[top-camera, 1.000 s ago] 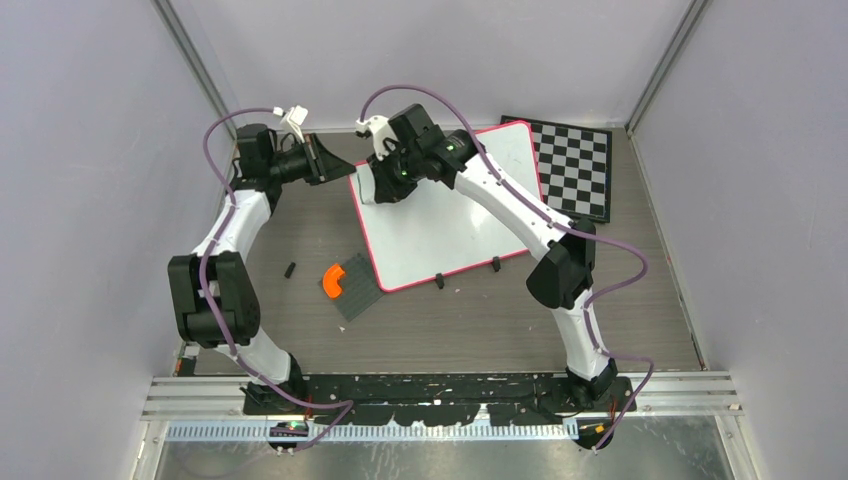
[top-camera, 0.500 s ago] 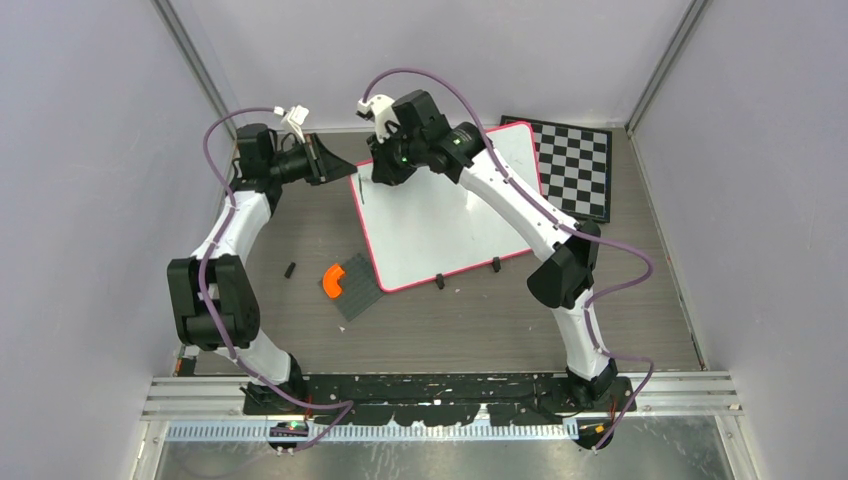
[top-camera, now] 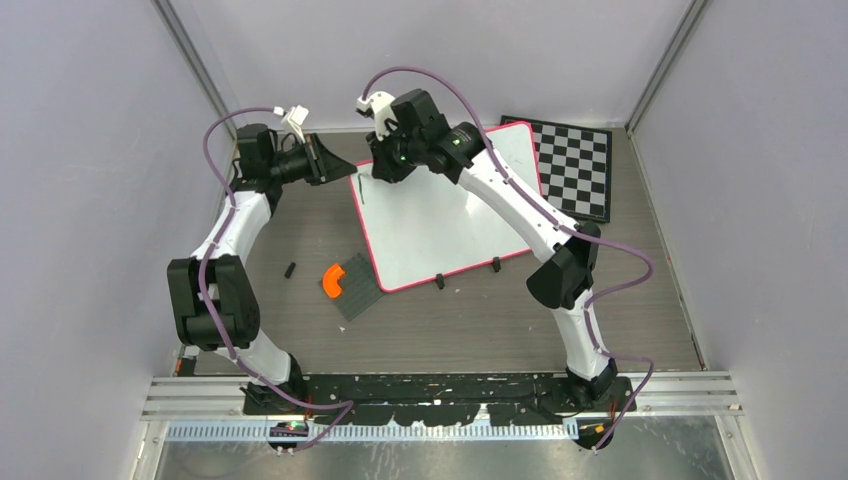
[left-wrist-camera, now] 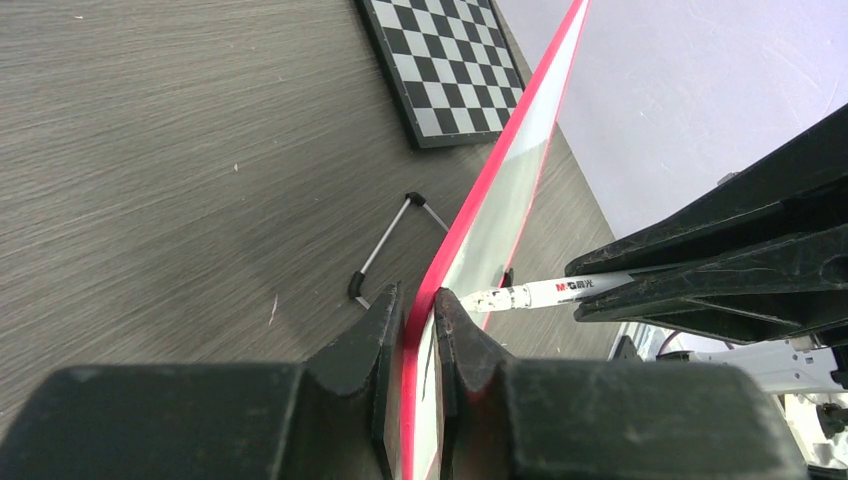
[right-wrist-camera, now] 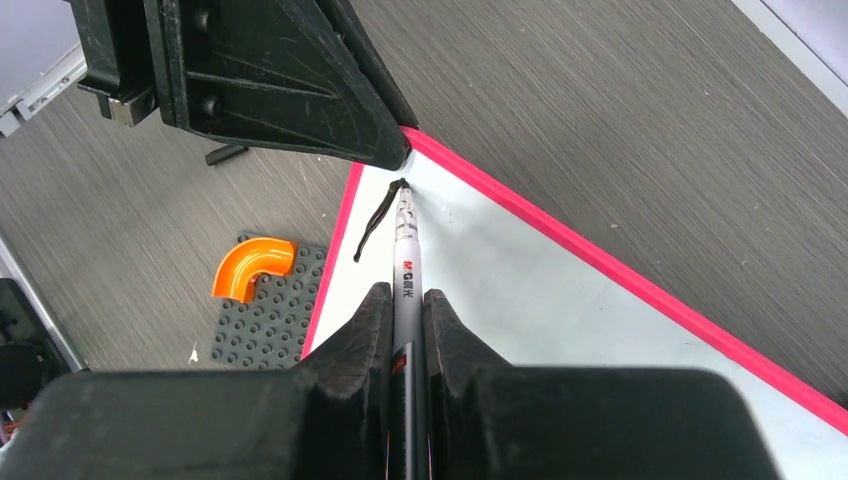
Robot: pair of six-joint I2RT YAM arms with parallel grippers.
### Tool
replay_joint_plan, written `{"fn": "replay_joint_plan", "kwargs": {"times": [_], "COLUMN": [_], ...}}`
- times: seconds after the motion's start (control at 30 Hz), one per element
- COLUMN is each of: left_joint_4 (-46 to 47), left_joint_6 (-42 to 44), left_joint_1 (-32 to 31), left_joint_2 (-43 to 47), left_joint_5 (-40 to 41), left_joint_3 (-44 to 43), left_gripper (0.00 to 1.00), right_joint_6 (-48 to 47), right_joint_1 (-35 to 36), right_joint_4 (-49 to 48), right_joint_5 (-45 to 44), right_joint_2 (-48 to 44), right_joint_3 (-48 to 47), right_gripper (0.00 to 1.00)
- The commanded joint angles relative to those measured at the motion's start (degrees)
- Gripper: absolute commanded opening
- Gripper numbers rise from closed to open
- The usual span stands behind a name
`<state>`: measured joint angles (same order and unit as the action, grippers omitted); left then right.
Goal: Write a sentence on the whiteboard
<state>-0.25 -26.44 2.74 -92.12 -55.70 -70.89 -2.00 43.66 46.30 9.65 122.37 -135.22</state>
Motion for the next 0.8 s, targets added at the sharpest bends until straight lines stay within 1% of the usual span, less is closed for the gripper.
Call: {"fn": "replay_joint_plan", "kwargs": {"times": [0.0, 0.23, 0.37, 0.53, 0.73, 0.77], "left_joint_4": [0.42, 0.38, 0.38, 0.43, 0.42, -0.77], "left_joint_6": [0.25, 0.28, 0.32, 0.20, 0.27, 0.25], "left_joint_1": [-0.21, -0.19, -0.28, -0.39, -0.46, -0.47], "left_joint_2": [2.59, 2.39, 2.47, 2.57, 2.80, 2.76], "left_joint_5": [-0.55, -0.21, -0.24, -0.22, -0.20, -0.22], "left_joint_3": [0.28, 0.31, 0.19, 0.21, 0.06, -0.02], "left_gripper": [0.00, 0.00, 0.00, 0.00, 0.00, 0.00], "right_joint_6": [-0.37, -0.12, 0.15, -0.03, 0.37, 0.35], "right_joint_1": [-0.90, -0.91, -0.73, 0.42, 0.80, 0.86], "right_joint_4": [-2.19, -2.16, -2.32, -2.07, -1.40, -1.33], "right_joint_5": [-3.12, -2.57, -0.52, 0.12, 0.55, 0.59], "right_joint_2": [-3.46, -5.51, -6.22, -5.36, -3.31, -3.09], "right_joint_3": [0.63, 4.59, 6.04, 5.76, 3.08, 2.84], "right_gripper": [0.00, 0.00, 0.00, 0.00, 0.00, 0.00]}}
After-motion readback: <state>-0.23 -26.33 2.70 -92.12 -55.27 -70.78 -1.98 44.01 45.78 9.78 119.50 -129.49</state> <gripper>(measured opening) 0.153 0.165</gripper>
